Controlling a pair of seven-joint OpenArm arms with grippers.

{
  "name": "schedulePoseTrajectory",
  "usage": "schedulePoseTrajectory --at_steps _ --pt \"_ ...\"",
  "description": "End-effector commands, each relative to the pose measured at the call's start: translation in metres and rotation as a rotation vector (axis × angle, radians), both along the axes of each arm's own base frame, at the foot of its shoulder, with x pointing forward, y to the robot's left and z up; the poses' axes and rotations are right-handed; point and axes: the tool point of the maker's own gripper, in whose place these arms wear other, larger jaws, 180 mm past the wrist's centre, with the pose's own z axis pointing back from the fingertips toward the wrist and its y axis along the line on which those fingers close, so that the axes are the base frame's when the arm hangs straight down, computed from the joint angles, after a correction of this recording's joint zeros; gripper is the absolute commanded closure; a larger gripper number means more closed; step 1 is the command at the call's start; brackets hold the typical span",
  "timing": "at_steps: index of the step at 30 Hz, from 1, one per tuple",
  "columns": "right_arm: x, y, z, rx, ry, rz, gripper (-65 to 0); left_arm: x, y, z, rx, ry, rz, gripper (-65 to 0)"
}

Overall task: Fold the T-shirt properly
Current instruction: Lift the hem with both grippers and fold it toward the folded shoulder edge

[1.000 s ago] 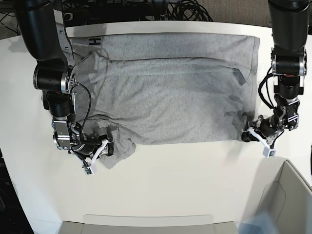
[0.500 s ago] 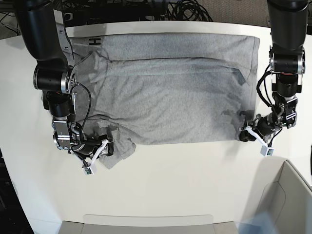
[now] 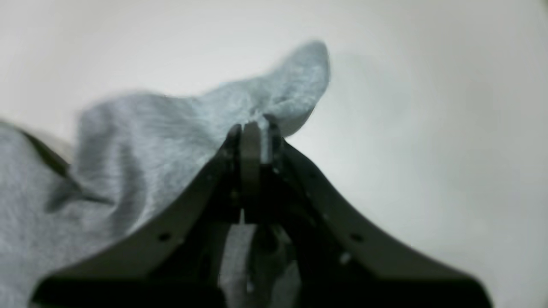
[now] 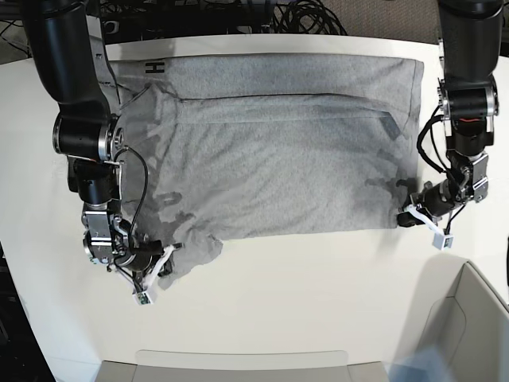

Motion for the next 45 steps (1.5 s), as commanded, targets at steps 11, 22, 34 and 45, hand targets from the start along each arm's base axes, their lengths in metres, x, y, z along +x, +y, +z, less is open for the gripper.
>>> schedulePoseTrajectory --at_steps 11,22,34,45 --pt "0.024 -0.011 0.054 -0.075 -0.101 -0.001 0.0 0.011 0.017 0.033 0.081 -0.001 -0.063 0.0" --pt "-0.012 -0.002 0.070 -0.207 -0.155 0.085 0.0 -0.002 0.021 0.029 0.109 0.030 -0.089 0.0" --pt "-0.048 -0.007 0.070 -0.276 -0.187 0.083 0.0 -0.059 0.044 0.088 0.306 -0.050 -0.135 0.0" --pt "-0.093 -0.015 0.084 -0.382 -0.197 0.064 0.0 -0.092 0.023 0.088 0.384 -0.044 -0.188 0.0"
